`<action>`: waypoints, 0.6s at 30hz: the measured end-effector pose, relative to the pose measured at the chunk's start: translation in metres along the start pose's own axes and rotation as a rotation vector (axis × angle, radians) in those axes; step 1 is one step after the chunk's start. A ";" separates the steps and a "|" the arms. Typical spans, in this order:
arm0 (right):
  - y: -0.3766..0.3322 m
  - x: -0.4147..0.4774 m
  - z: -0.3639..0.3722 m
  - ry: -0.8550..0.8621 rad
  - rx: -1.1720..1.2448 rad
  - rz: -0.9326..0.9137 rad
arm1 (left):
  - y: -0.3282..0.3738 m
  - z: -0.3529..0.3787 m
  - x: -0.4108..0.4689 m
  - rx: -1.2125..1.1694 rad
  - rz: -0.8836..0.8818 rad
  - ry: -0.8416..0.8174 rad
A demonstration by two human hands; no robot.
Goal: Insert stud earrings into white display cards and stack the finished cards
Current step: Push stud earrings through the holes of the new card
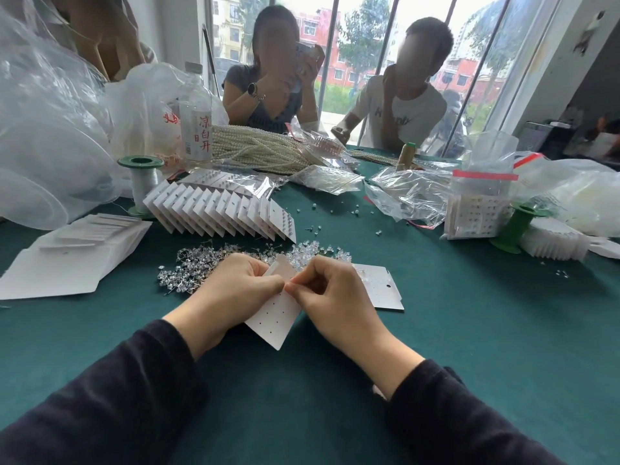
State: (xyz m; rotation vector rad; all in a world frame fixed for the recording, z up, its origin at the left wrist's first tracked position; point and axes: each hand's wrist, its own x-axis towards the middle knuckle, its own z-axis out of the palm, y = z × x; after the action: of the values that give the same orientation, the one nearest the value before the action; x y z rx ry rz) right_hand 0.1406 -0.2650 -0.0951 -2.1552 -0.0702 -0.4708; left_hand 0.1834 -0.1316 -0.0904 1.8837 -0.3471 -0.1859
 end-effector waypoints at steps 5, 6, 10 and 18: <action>0.000 0.000 -0.001 -0.030 -0.029 -0.016 | -0.002 0.000 0.000 0.063 0.019 -0.004; 0.000 0.000 -0.001 -0.037 -0.031 -0.016 | -0.002 0.000 0.000 0.063 0.017 -0.008; -0.002 0.002 -0.004 -0.074 -0.050 -0.017 | -0.002 -0.003 0.001 0.051 0.013 -0.043; -0.004 -0.001 -0.003 -0.017 -0.201 -0.109 | 0.001 -0.005 0.002 -0.001 -0.054 -0.047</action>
State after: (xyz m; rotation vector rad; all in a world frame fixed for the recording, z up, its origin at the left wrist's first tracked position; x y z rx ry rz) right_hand 0.1378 -0.2648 -0.0911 -2.3610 -0.1559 -0.5418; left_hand 0.1866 -0.1284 -0.0875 1.8916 -0.3276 -0.2671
